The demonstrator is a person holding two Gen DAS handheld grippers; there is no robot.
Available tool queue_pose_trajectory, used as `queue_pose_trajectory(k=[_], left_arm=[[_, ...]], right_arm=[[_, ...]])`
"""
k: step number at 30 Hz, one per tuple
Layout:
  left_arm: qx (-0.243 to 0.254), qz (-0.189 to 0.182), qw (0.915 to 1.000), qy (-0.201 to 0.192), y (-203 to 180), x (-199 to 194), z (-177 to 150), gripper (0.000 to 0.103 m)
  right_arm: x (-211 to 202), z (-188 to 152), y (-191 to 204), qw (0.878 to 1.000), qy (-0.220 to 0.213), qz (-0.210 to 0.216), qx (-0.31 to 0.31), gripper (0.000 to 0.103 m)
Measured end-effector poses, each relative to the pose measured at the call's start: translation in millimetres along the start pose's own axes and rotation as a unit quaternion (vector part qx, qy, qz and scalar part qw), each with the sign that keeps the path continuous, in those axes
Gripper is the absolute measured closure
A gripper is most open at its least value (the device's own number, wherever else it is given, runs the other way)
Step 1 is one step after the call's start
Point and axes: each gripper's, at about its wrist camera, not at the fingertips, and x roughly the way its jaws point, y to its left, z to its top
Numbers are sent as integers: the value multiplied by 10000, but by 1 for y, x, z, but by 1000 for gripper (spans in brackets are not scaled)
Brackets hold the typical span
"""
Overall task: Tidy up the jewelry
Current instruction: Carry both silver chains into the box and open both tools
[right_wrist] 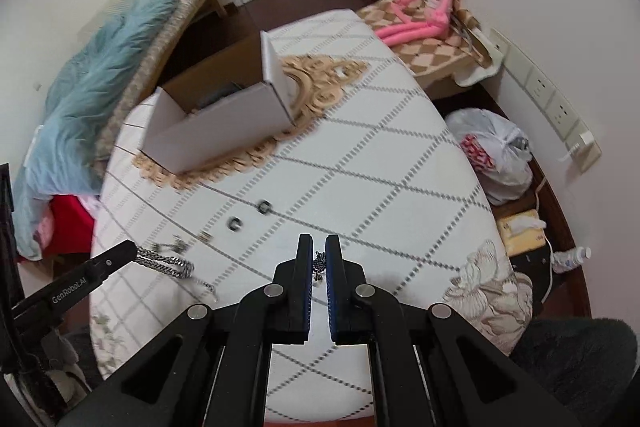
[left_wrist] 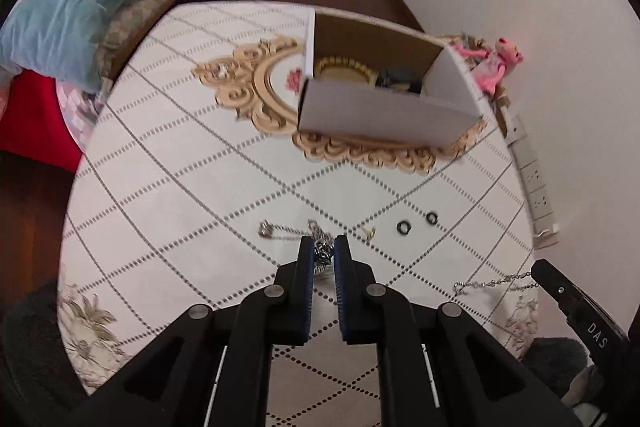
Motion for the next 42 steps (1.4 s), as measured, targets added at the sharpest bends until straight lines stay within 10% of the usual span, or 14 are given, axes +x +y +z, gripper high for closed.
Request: queue_pose_trajectory(k=[17,27,37,42], left_arm=[[440,-682,9946,-653,-25,-56,121,96],[590,-590,9959,-337,-30,1,197,96],[508,-195,9981,288,-29,57,221,90],[511,343,9980,114,-22,59,222,23]], right_arm=[[-28,138,73,9932,-461,824,-685,97],[43,231,94,9943,11,590,-888,97],[119,247,96,9909,702,324,-1101,97],[146,247,90,9878,1148,230,-1025,94]])
